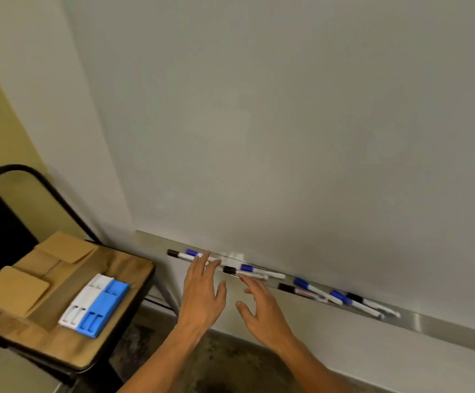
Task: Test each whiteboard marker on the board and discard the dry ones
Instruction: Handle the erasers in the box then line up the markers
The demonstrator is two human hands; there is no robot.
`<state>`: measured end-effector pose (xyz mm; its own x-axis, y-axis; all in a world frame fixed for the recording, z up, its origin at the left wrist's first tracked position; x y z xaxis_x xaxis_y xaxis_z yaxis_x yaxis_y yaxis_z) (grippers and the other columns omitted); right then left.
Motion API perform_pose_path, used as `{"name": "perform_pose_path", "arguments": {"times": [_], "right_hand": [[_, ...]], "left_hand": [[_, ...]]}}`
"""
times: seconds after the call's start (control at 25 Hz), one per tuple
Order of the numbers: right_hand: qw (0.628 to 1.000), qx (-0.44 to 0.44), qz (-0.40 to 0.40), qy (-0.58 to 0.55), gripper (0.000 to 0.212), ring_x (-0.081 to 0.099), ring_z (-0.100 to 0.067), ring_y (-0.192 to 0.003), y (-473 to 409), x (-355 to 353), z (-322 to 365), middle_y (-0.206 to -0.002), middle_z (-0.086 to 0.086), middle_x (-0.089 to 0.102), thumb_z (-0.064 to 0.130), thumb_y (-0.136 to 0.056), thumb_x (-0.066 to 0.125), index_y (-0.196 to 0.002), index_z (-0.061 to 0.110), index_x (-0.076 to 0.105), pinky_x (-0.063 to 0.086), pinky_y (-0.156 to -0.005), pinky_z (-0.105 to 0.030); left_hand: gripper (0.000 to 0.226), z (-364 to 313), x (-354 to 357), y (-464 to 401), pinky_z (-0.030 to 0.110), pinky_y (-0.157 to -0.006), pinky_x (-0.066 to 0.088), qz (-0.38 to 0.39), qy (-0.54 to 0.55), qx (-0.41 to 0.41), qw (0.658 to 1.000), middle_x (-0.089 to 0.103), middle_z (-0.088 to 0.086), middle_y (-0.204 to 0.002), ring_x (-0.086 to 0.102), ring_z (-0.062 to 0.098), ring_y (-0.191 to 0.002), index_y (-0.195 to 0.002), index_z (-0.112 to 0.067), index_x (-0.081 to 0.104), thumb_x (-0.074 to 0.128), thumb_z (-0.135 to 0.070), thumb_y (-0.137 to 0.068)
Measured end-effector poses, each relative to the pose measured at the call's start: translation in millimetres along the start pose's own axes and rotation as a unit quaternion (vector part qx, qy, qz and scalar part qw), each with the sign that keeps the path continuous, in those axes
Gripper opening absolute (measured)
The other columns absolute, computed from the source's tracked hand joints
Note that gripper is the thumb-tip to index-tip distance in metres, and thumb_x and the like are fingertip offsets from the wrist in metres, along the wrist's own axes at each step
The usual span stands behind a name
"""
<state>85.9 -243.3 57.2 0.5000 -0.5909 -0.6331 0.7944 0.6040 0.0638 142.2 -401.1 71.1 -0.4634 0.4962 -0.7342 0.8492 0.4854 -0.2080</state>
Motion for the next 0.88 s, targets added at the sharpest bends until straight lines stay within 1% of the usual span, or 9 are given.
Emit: {"name": "perform_pose_path", "arguments": {"times": [0.08, 0.12, 0.28, 0.4, 0.52, 0.64, 0.76, 0.8, 0.88], "right_hand": [[0.999, 0.031, -0.031, -0.007, 0.061, 0.040, -0.004, -0.138, 28, -26, -36, -0.157, 0.018, 0.033, 0.035, -0.098, 0.061, -0.151, 0.044, 0.031, 0.037, -0.116, -0.029], [0.998, 0.043, -0.045, -0.011, 0.061, 0.039, -0.005, -0.139, 41, -38, -53, -0.157, 0.017, 0.034, 0.035, -0.098, 0.061, -0.150, 0.042, 0.031, 0.037, -0.116, -0.031], [0.988, 0.097, -0.117, -0.029, 0.057, 0.041, -0.004, -0.136, 85, -77, -105, -0.152, 0.015, 0.041, 0.033, -0.098, 0.061, -0.148, 0.039, 0.035, 0.038, -0.113, -0.026], [0.975, 0.135, -0.170, -0.041, 0.053, 0.043, -0.004, -0.133, 107, -101, -137, -0.148, 0.015, 0.045, 0.029, -0.099, 0.060, -0.147, 0.035, 0.039, 0.038, -0.109, -0.022], [0.962, 0.173, -0.210, -0.038, 0.048, 0.047, -0.007, -0.130, 116, -116, -160, -0.142, 0.011, 0.050, 0.026, -0.099, 0.059, -0.145, 0.030, 0.044, 0.042, -0.106, -0.023], [0.945, 0.213, -0.250, -0.019, 0.037, 0.053, -0.010, -0.121, 111, -133, -179, -0.131, 0.006, 0.058, 0.023, -0.099, 0.060, -0.135, 0.025, 0.054, 0.047, -0.101, -0.024], [0.933, 0.234, -0.274, 0.016, 0.025, 0.058, -0.015, -0.113, 98, -146, -198, -0.121, 0.002, 0.064, 0.019, -0.098, 0.060, -0.123, 0.019, 0.065, 0.051, -0.100, -0.030], [0.929, 0.239, -0.281, 0.034, 0.022, 0.059, -0.016, -0.110, 93, -151, -204, -0.118, 0.000, 0.065, 0.017, -0.098, 0.061, -0.119, 0.018, 0.068, 0.051, -0.099, -0.031], [0.924, 0.241, -0.286, 0.076, 0.019, 0.060, -0.019, -0.107, 81, -161, -213, -0.115, -0.001, 0.066, 0.013, -0.095, 0.063, -0.113, 0.017, 0.070, 0.051, -0.097, -0.030]], "left_hand": [[0.047, -33, 29, 9, 0.034, -0.117, 0.023, 0.033, 0.003, 0.027, 0.999, 0.031, -0.005, -0.157, 0.024, 0.017, -0.147, -0.140, -0.028, 0.047, 0.060, -0.028, -0.095], [0.047, -47, 44, 14, 0.035, -0.118, 0.026, 0.048, 0.005, 0.039, 0.998, 0.036, -0.005, -0.155, 0.029, 0.017, -0.145, -0.140, -0.027, 0.048, 0.060, -0.028, -0.095], [0.042, -97, 87, 32, 0.028, -0.111, 0.035, 0.116, 0.008, 0.059, 0.991, 0.054, -0.005, -0.142, 0.049, 0.014, -0.131, -0.138, -0.028, 0.052, 0.058, -0.031, -0.096], [0.041, -124, 111, 41, 0.025, -0.108, 0.038, 0.163, 0.003, 0.083, 0.983, 0.057, -0.007, -0.139, 0.053, 0.011, -0.126, -0.137, -0.030, 0.052, 0.056, -0.033, -0.097], [0.040, -136, 128, 40, 0.025, -0.107, 0.040, 0.192, -0.011, 0.102, 0.976, 0.057, -0.009, -0.139, 0.054, 0.011, -0.125, -0.137, -0.032, 0.052, 0.056, -0.033, -0.097], [0.038, -143, 149, 25, 0.026, -0.103, 0.044, 0.218, -0.021, 0.152, 0.964, 0.061, -0.007, -0.133, 0.059, 0.013, -0.118, -0.134, -0.028, 0.056, 0.058, -0.028, -0.096], [0.032, -141, 177, 2, 0.031, -0.095, 0.051, 0.216, -0.022, 0.200, 0.956, 0.069, -0.001, -0.117, 0.065, 0.017, -0.104, -0.122, -0.022, 0.067, 0.063, -0.014, -0.091], [0.030, -138, 185, -5, 0.034, -0.093, 0.053, 0.211, -0.023, 0.205, 0.955, 0.071, -0.001, -0.113, 0.065, 0.017, -0.101, -0.117, -0.022, 0.070, 0.065, -0.011, -0.090], [0.027, -132, 199, -16, 0.036, -0.091, 0.053, 0.211, -0.040, 0.203, 0.955, 0.071, -0.003, -0.109, 0.066, 0.018, -0.098, -0.112, -0.023, 0.073, 0.069, -0.013, -0.088]]}}
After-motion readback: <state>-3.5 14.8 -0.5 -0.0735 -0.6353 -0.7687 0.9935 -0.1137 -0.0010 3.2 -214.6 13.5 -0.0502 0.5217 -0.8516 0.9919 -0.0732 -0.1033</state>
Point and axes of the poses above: each hand's wrist, its own y-axis away from the middle knuckle, its own x-axis out of the palm, z = x × y, the point moved 1 cm from there along -y, towards the middle knuckle
